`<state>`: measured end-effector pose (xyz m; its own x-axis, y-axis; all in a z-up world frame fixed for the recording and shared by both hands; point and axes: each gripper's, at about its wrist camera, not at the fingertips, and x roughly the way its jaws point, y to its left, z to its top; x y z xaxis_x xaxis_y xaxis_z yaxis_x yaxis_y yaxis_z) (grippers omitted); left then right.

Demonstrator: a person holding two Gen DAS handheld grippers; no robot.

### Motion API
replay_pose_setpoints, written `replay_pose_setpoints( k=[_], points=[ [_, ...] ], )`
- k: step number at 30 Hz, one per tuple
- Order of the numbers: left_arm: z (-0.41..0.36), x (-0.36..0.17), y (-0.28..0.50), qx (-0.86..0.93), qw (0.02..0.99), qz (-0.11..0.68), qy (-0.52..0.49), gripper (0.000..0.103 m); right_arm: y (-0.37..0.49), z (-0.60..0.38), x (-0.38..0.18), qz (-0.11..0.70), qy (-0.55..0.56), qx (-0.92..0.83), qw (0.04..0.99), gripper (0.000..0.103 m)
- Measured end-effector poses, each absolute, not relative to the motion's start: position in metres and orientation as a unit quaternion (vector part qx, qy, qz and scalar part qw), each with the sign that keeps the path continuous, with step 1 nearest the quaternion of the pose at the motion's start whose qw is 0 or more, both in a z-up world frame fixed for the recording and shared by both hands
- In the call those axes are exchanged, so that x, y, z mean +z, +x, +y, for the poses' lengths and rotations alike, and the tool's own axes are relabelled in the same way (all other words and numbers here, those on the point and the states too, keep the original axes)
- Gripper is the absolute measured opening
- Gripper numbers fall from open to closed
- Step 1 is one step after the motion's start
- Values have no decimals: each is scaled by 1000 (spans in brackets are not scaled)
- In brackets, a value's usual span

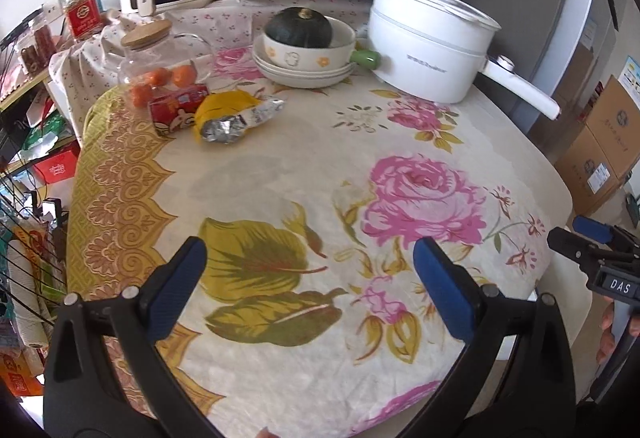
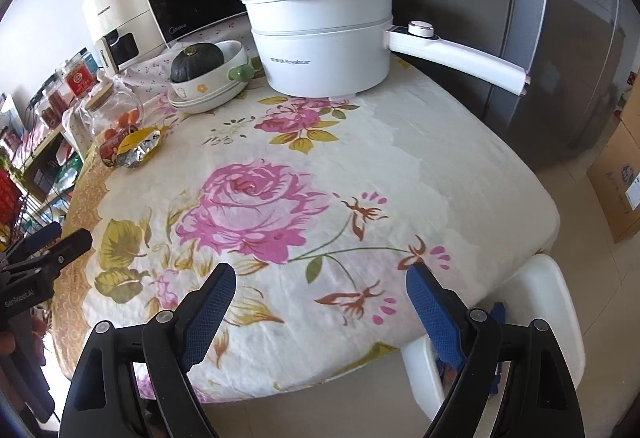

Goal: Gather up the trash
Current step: 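Move both grippers back over the table toward the remaining can and wrapper, then grasp the yellow snack wrapper with foil using the right gripper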

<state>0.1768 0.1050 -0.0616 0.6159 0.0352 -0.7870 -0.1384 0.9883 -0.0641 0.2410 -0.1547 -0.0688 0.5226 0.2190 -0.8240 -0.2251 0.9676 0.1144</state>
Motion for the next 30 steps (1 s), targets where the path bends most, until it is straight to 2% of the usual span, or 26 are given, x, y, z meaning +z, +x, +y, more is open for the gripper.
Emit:
replay_pose_setpoints(
  k=[14,30],
  points=[
    [247,-97,195,109,881,454,-78,102,298,-31,-97,471,-10,172,865,89],
    [326,-138,217,121,885,438,-104,102,366,138,-115,469,-10,251,846,89]
  ],
)
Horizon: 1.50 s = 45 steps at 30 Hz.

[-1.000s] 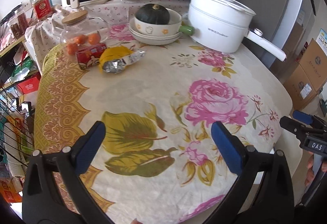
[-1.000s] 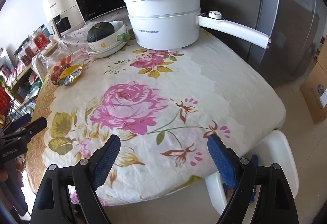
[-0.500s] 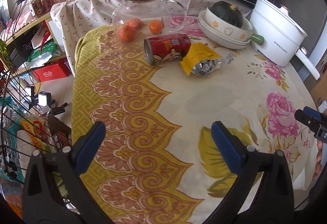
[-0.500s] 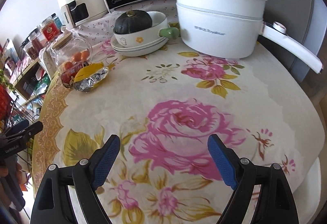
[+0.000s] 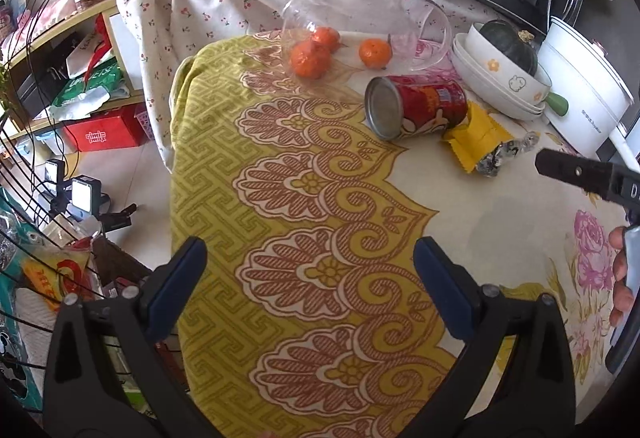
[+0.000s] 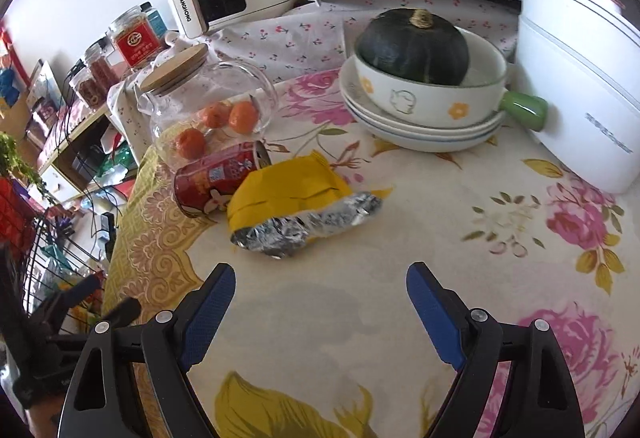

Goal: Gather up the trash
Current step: 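Grasp the yellow snack wrapper with foil using the right gripper, then grasp the second red can with the left gripper and lift it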

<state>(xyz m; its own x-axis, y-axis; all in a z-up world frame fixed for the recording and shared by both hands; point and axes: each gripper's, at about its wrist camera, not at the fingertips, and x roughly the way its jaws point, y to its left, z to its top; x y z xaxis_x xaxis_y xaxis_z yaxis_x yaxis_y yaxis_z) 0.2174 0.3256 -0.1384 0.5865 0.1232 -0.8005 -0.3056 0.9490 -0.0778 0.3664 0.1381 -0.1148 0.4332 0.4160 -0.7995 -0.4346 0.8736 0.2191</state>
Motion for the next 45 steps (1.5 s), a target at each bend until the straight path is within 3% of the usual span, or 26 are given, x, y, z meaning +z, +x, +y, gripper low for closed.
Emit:
replay_pose_setpoints(
  k=[11,13,15,16,17,18,30,37,45],
  points=[
    [330,-146,238,88,897,428,-65,102,407,184,-146,480,-33,247,841,89],
    [330,-143,245,74,903,421,-55,102,410,185,-150,478,-40,246,842,85],
    [330,-139,252,58,907,413,-51,102,412,183,-154,481,-44,250,839,66],
    [329,-137,256,49,910,409,-52,102,413,182,-155,481,-46,252,838,61],
    [329,-135,261,40,912,405,-52,102,414,180,-155,478,-47,256,839,50],
    [328,-133,266,29,914,402,-51,102,413,178,-154,474,-50,262,839,31],
    [297,-117,320,-49,925,375,32,100,394,136,-140,464,-67,286,835,26],
    [288,-122,345,-93,898,425,63,97,383,114,-133,470,-60,297,829,26],
    [282,-131,346,-119,883,453,33,81,375,95,-133,468,-62,300,829,27]
  ],
)
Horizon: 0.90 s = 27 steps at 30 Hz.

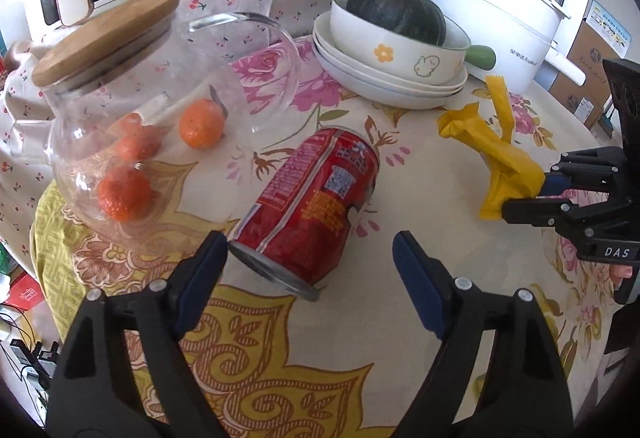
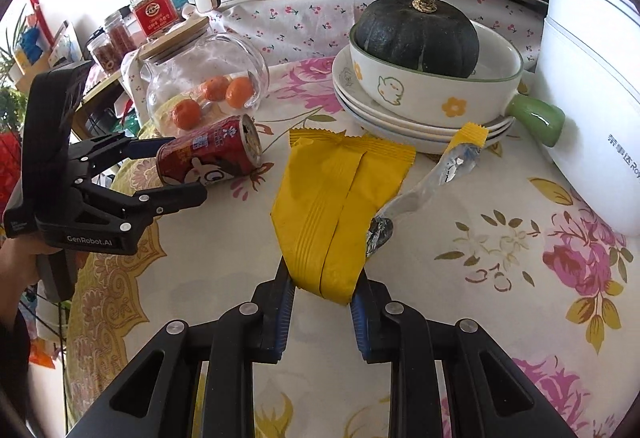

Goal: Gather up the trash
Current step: 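Grasp the second red can with the left gripper and lift it, then carry the red can and yellow wrapper over the white bin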

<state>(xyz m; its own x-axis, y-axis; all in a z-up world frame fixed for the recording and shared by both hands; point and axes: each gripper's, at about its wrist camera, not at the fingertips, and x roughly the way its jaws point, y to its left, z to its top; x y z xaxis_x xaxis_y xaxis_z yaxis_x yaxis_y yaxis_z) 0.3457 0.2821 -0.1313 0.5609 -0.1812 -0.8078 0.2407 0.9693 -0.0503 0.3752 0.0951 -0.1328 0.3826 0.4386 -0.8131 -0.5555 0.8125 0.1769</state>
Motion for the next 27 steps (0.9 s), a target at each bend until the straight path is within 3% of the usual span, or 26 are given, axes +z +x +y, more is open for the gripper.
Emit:
replay_pose_setpoints(
  k=[12,17,27],
  points=[
    [243,-140,365,-120,868,474,82,77,378,76,-141,476,-55,292,827,27],
    [228,-148,364,-115,865,479,92,55,377,67,-140,477,-48,288,829,27],
    [190,-136,319,-87,869,482,71,55,350,24,-112,472,-40,264,840,27]
  ],
)
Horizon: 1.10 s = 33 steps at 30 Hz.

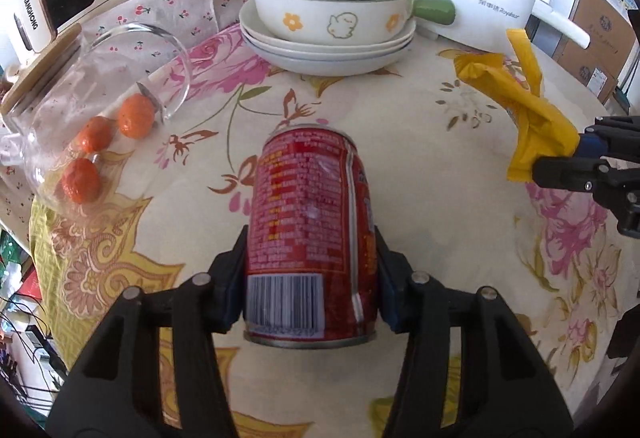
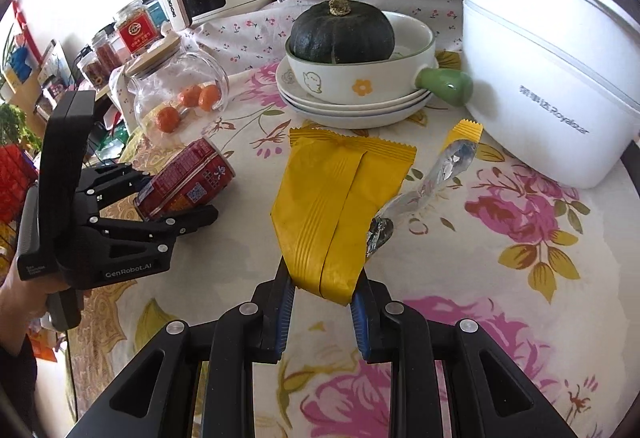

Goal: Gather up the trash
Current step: 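Carry the red can and yellow wrapper over the white bin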

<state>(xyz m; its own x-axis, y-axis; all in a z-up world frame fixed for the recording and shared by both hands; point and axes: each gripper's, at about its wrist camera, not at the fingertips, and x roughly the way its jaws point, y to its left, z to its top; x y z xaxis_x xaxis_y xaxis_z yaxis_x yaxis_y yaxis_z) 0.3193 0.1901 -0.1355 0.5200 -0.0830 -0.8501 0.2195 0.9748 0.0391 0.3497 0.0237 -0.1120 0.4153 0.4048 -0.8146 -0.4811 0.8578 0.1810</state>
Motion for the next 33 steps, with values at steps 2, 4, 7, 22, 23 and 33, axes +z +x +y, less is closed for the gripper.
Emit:
replay_pose_setpoints(
  k=[2,4,7,22,23,33],
  points=[
    [179,-130,306,-86,868,485,60,55,340,12,-107,473,-41,256,842,27],
    [173,-122,292,-86,868,486,54,55,329,-2,-103,476,-41,247,843,27],
    [159,-114,267,-88,869,485,40,55,312,-23,-98,481,-40,235,844,27],
    [82,-79,180,-115,866,486,29,55,221,-110,-61,478,-30,200,855,27],
    [77,-76,175,-116,866,486,28,55,216,-115,-59,477,-29,200,855,27],
    [38,-69,146,-136,864,484,1,55,181,-170,-58,481,-1,183,857,27]
  ],
)
